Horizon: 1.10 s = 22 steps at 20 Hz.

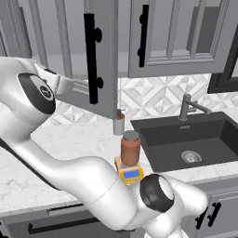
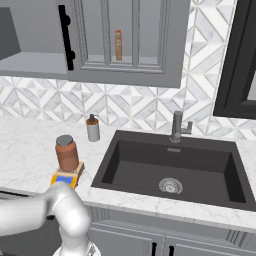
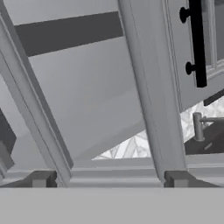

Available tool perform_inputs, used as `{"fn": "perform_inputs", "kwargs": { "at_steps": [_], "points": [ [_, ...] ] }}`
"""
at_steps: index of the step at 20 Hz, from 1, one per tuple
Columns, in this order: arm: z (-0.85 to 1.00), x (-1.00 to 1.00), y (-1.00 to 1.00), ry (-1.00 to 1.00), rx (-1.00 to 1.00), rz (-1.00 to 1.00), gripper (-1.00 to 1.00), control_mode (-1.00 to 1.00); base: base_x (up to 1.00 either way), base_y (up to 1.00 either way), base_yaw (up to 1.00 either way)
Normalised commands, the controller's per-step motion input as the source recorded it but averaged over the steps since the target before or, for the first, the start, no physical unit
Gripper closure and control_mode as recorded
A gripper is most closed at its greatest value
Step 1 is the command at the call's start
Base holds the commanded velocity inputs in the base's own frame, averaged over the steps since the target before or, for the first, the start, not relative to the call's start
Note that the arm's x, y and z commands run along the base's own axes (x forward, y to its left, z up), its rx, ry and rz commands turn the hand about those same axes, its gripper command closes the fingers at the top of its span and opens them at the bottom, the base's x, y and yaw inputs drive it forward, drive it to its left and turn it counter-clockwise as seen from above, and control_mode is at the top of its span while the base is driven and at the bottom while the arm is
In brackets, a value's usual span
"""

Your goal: Pick the honey bottle and place it on the digital scale for weighing, and close the cabinet.

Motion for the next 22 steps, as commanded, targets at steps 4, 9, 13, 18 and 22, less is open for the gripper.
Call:
{"fn": "perform_inputs", "kwargs": {
  "at_steps": [4, 9, 13, 18, 22],
  "points": [
    [-1.0, 1.0, -1.0, -0.19, 0.22, 0.14, -1.0, -1.0, 0.0, 0.0, 0.0],
    [-0.84, 1.0, -1.0, -0.5, 0.18, 0.15, -1.0, -1.0, 0.0, 0.0, 0.0],
    [-0.02, 1.0, -0.95, -0.24, 0.27, 0.06, -1.0, -1.0, 0.0, 0.0, 0.0],
    [0.04, 1.0, -0.66, -0.01, 0.2, 0.0, -1.0, -1.0, 0.0, 0.0, 0.0],
    [0.0, 1.0, -0.43, 0.08, 0.16, 0.0, -1.0, -1.0, 0.0, 0.0, 0.0]
  ]
}}
